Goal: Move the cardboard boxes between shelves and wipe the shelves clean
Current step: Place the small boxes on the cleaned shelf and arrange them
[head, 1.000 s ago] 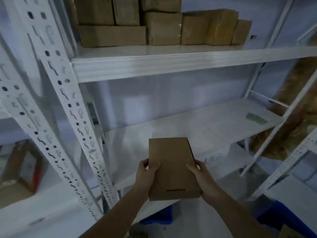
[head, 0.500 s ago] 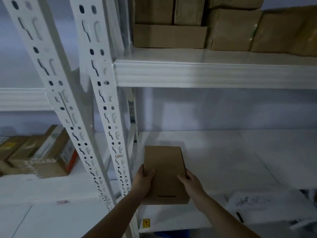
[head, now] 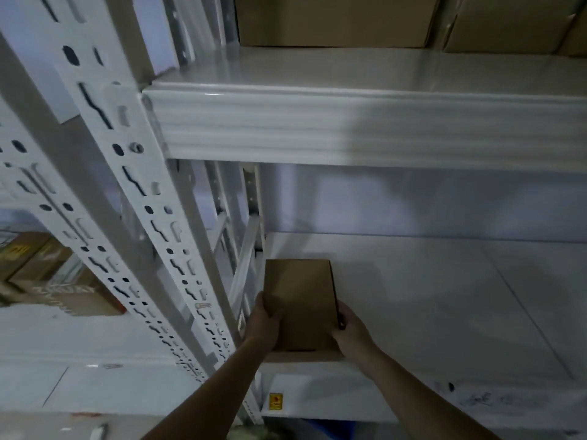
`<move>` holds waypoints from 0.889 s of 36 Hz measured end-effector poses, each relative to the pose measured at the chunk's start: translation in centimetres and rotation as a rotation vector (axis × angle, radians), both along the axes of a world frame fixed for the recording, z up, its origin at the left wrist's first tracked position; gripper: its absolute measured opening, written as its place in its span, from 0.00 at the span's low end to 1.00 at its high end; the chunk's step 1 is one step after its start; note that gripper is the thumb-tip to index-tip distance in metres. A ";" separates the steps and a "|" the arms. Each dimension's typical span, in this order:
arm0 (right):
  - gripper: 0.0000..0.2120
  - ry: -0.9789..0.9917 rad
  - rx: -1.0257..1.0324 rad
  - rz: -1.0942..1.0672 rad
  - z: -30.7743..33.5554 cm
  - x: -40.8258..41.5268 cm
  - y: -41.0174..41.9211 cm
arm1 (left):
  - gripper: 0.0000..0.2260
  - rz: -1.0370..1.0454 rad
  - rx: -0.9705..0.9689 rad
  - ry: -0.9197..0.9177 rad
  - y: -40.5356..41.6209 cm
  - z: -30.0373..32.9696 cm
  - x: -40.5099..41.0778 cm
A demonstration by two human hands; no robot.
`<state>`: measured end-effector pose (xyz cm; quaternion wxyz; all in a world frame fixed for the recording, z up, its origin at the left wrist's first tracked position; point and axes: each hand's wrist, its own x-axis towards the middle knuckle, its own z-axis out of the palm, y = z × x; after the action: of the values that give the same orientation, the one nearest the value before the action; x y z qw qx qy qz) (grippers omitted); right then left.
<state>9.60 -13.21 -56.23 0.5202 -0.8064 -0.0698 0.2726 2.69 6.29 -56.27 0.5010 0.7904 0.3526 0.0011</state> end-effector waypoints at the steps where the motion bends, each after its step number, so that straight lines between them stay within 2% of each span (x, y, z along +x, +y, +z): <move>1: 0.24 -0.012 0.005 0.006 0.0 0.4 0.2 | 0.30 0.004 0.014 -0.004 0.2 -0.1 0.3; 6: 0.25 -0.070 -0.027 0.025 -0.4 2.3 1.9 | 0.27 0.032 0.112 -0.033 0.7 0.7 1.8; 12: 0.30 -0.093 -0.093 0.038 -1.5 4.3 3.5 | 0.23 0.079 0.211 0.051 1.3 1.2 3.6; 18: 0.31 -0.098 -0.102 0.038 -0.9 4.5 4.0 | 0.24 0.073 0.208 0.072 1.7 1.2 4.3; 23: 0.27 -0.107 -0.137 0.018 -0.3 3.7 4.1 | 0.23 0.049 0.210 0.093 2.1 1.4 4.5; 27: 0.26 -0.203 -0.250 0.064 2.0 3.4 3.6 | 0.26 -0.059 0.338 0.110 1.7 2.5 4.3; 30: 0.30 -0.298 -0.325 0.082 4.1 3.1 2.3 | 0.24 -0.105 0.495 0.067 0.5 3.4 3.8; 32: 0.31 -0.371 -0.341 0.111 5.6 2.7 0.8 | 0.26 -0.185 0.577 0.058 -0.5 4.3 3.2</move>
<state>12.28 -12.40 -50.59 0.3395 -0.9135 -0.1611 0.1561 5.90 5.74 -51.94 0.2432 0.9285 0.2787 0.0331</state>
